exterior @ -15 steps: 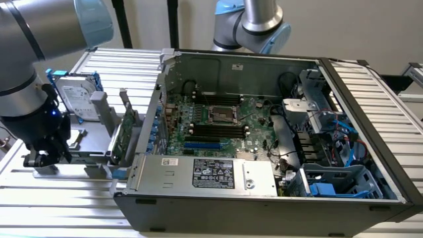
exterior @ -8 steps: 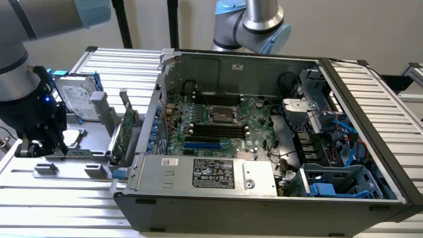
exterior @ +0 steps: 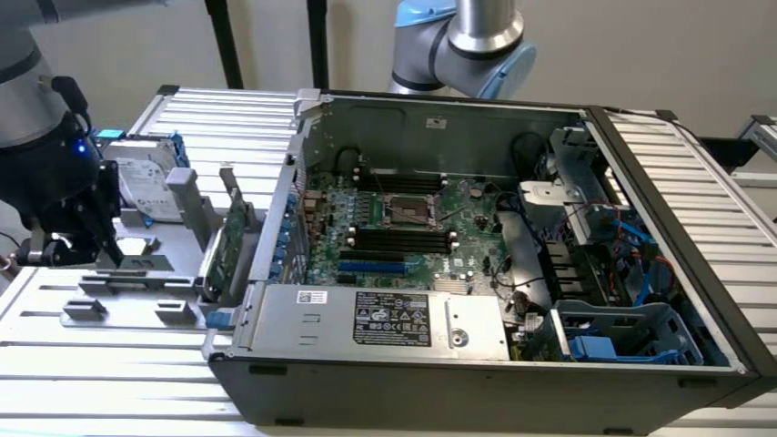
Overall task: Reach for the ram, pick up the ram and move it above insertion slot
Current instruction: 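Pick up the ram and move it above insertion slot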
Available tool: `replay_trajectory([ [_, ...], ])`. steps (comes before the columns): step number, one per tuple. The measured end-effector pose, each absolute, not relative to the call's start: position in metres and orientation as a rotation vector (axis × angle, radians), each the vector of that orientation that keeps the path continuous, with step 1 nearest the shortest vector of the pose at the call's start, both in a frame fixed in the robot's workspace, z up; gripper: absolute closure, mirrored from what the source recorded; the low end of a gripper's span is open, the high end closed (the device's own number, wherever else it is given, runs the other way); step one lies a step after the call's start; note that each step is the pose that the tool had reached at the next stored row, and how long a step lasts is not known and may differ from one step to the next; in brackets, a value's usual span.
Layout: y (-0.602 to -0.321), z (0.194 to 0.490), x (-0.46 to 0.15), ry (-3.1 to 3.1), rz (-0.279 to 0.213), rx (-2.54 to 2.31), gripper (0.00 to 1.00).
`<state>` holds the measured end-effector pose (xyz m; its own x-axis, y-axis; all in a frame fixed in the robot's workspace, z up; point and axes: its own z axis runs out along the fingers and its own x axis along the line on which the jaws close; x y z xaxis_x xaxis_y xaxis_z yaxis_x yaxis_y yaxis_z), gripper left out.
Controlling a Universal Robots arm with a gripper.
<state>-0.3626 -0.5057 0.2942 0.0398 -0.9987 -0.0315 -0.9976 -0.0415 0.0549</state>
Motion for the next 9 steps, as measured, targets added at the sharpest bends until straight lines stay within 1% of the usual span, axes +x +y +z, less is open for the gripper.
replay_trajectory([
  [9,-0.509,0.335,-0.340,-2.155,-0.109,2.271,0.87],
])
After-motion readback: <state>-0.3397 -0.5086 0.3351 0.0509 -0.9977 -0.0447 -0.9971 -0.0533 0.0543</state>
